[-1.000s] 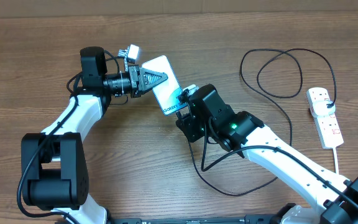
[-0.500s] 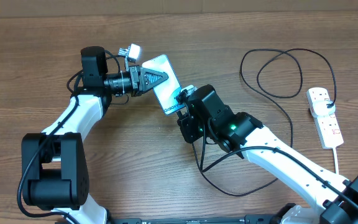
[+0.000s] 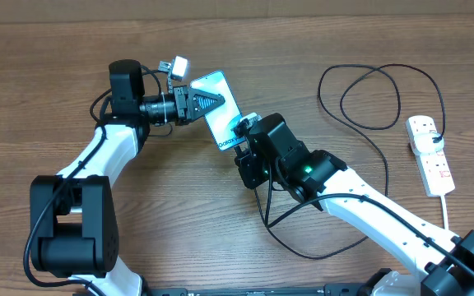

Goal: Plug charger to phone and switch on socket
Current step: 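Push the plug up into the phone's port with the right gripper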

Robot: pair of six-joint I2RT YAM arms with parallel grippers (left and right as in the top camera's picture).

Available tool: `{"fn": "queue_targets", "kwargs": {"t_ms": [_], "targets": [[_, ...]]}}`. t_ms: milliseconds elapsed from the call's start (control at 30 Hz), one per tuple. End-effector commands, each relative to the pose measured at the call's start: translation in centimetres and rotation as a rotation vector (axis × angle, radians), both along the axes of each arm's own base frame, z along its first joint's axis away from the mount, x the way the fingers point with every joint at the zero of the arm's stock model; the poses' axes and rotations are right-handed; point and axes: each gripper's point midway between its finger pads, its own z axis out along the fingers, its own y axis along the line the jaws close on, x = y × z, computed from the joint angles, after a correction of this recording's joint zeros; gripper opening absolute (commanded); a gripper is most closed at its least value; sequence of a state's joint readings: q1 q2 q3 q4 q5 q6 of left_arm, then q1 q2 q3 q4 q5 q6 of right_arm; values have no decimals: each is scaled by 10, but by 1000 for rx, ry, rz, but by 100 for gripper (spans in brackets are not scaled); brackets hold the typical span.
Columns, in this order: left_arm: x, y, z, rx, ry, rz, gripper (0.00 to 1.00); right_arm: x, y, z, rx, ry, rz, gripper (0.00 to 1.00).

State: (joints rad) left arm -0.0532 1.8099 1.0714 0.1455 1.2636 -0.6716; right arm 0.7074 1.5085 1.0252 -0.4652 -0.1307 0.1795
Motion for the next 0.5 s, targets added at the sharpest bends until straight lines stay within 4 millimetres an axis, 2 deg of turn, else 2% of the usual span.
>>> {"fn": "queue_targets", "kwargs": {"t_ms": [0, 200, 467], "targets": [[-37, -36, 8, -66, 8, -191, 4, 25, 15, 42, 82, -121, -14, 4], [-44, -41, 12, -83, -15, -234, 4, 29, 16, 49, 93, -136, -17, 4], [-48, -43, 11, -86, -17, -251, 4, 38, 19, 67, 114, -178, -36, 4]]}}
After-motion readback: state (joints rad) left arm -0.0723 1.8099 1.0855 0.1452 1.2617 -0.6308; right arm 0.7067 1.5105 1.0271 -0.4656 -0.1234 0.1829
